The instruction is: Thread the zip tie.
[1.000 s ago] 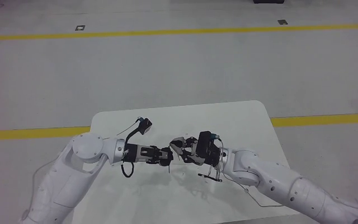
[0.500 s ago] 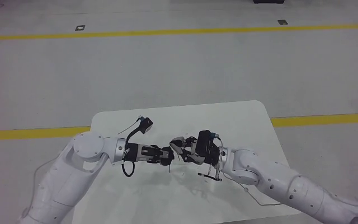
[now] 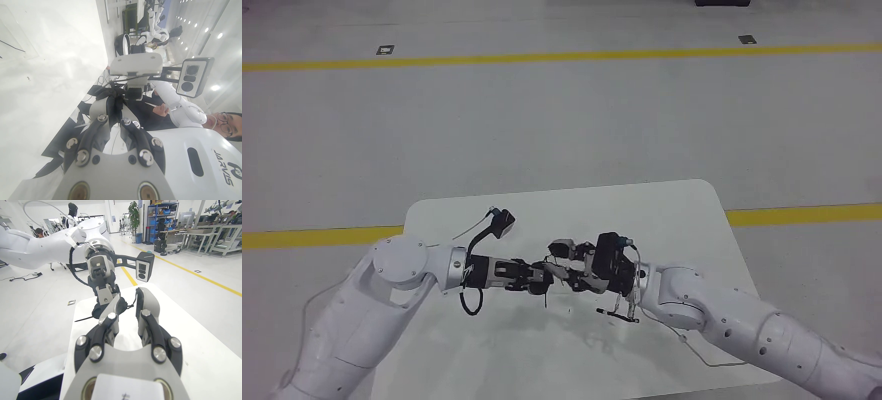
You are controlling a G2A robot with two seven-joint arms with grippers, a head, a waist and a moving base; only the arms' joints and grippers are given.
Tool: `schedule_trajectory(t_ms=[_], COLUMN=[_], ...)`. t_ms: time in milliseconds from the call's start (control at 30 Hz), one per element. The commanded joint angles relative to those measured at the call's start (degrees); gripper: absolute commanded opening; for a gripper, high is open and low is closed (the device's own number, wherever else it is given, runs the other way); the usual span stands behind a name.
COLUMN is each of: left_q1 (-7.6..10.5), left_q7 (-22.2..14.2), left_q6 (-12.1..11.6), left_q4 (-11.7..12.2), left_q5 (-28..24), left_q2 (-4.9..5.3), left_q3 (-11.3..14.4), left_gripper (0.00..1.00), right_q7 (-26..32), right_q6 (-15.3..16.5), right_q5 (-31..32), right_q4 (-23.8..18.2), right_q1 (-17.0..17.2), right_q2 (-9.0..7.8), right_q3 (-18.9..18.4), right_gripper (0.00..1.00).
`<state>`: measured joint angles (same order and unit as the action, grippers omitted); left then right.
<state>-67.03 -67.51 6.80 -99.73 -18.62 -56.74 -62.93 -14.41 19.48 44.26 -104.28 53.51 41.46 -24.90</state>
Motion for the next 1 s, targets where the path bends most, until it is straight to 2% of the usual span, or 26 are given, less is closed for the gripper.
schedule_trajectory(t_ms=[0, 133, 200, 267, 367, 467, 633, 733, 867, 967], left_q1=[0.00, 0.02, 0.05, 0.16, 0.24, 0.36, 0.85, 1.32, 1.95, 2.37], left_q7=[0.1, 0.2, 0.3, 0.5, 0.9, 0.9, -0.6, -1.8, -2.3, -2.2], left_q6=[-0.1, -0.1, -0.1, -0.1, 0.1, 0.2, 0.4, 0.6, 1.0, 1.5], left_q4=[0.0, 0.0, 0.0, 0.0, -0.1, -0.4, -0.4, -0.2, 0.8, 0.9], left_q5=[-0.1, -0.2, -0.3, -0.4, -1.5, -3.6, -9.7, -13.8, -20.4, -20.5], left_q2=[0.09, 0.30, 0.41, 0.52, 0.62, 0.69, 0.68, 0.57, 0.15, 0.10], left_q3=[0.1, 0.1, 0.1, 0.0, -0.3, -0.6, -1.1, -1.0, -0.2, 0.1], left_gripper=[0.00, 0.00, 0.00, 0.00, 0.00, 0.00, 0.00, 0.00, 0.00, 0.00], right_q7=[0.0, -0.2, -0.4, -1.1, -3.2, -5.9, -10.2, -11.1, -11.9, -11.7], right_q6=[0.0, 0.0, 0.0, 0.0, 0.0, 0.0, 0.0, -1.5, -2.6, -2.6], right_q5=[0.1, 0.2, 0.4, 0.7, 1.6, 3.0, 4.2, 5.2, 6.4, 6.5], right_q4=[0.0, 0.0, 0.0, 0.1, 0.6, 1.9, 4.7, 5.0, 4.8, 4.9], right_q1=[0.1, 0.3, 0.5, 0.8, 1.5, 2.5, 5.2, 6.9, 8.1, 8.2], right_q2=[-0.04, -0.14, -0.26, -0.45, -0.88, -1.55, -2.70, -2.97, -2.31, -1.99], right_q3=[-0.1, -0.3, -0.6, -1.0, -1.6, -2.7, -6.0, -8.0, -8.9, -8.8], right_gripper=[0.42, 0.44, 0.48, 0.58, 0.84, 1.00, 1.00, 1.00, 1.00, 1.00])
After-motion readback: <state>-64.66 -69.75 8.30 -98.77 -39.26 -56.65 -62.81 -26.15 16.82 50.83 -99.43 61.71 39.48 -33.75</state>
